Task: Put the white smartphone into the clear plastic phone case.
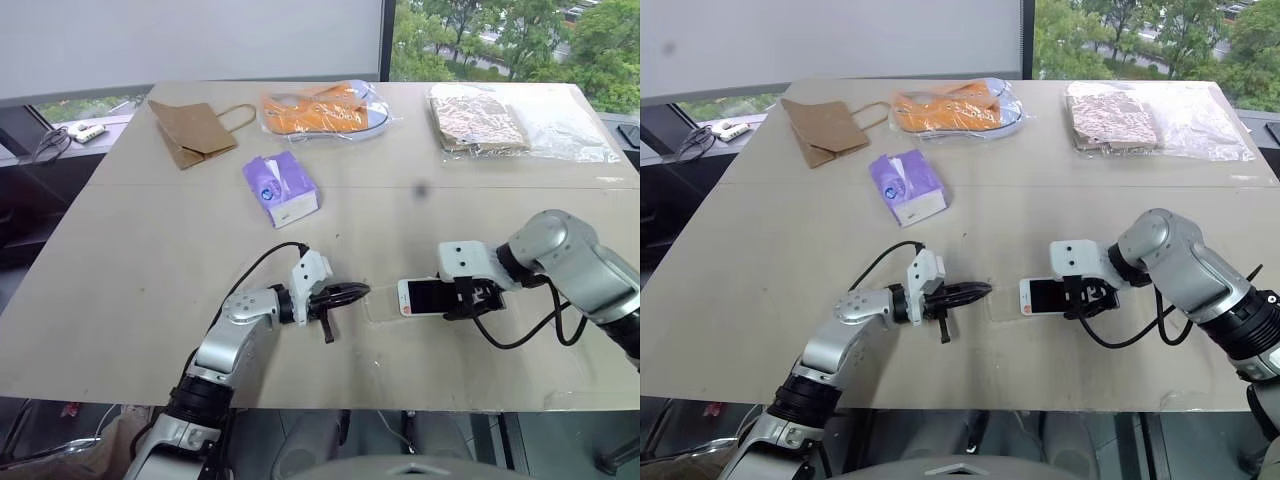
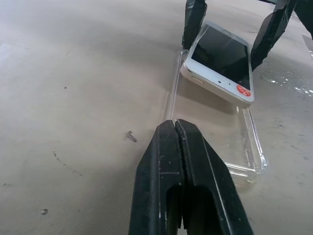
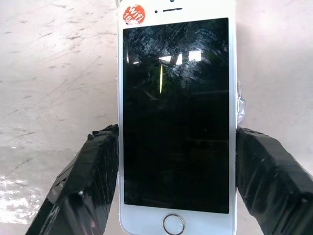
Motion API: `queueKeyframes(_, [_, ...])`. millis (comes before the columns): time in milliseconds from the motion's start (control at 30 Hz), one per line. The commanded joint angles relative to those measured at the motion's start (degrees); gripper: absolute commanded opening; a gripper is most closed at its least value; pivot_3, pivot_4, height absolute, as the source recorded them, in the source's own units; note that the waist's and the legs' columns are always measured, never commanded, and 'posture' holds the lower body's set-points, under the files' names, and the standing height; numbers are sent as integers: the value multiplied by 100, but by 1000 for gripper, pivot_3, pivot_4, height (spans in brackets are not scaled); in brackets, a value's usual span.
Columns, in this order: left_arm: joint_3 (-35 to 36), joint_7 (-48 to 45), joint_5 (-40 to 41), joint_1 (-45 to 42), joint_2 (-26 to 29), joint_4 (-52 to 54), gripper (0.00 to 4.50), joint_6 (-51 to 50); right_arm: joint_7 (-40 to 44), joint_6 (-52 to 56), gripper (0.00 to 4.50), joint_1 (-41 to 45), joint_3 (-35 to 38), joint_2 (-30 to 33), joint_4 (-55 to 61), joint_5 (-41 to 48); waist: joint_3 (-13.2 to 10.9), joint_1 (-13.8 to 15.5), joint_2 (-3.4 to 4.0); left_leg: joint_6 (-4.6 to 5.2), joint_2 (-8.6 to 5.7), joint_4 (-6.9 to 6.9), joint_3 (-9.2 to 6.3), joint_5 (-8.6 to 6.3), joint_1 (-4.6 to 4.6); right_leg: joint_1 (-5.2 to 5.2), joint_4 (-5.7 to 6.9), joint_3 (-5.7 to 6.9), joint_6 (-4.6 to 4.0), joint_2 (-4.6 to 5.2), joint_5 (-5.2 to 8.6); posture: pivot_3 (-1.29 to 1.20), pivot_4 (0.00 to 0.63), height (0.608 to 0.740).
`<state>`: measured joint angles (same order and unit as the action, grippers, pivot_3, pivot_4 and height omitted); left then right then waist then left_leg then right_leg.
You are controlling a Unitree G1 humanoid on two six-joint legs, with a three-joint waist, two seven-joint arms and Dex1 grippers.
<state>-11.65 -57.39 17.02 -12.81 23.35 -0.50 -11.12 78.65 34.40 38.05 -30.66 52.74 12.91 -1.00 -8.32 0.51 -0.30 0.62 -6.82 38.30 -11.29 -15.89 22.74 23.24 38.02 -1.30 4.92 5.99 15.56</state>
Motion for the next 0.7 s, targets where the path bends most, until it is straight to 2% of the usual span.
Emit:
queueKeyframes(33, [-27,12,-65,82,17,-29,0,54,38,-134,2984,108,-40,-53,76,-172,0,-2,0,0,0,0,0,0,0,0,0,0,0,0,0,0,150,740])
queueKeyframes(333, [-117,16,-192,169,-44,-360,0,438,-17,-189,2984,332,17,-311,25,-404,2,-40,2,-1,0,3,2,0,-6,-1,8,-2,0,0,0,0,150,740])
queueKeyframes(700, [-109,3,-248,188,-54,-614,0,671,236,-430,2984,279,-186,-211,190,-587,8,-58,11,0,0,3,2,0,-6,-1,7,-3,0,0,0,0,150,740])
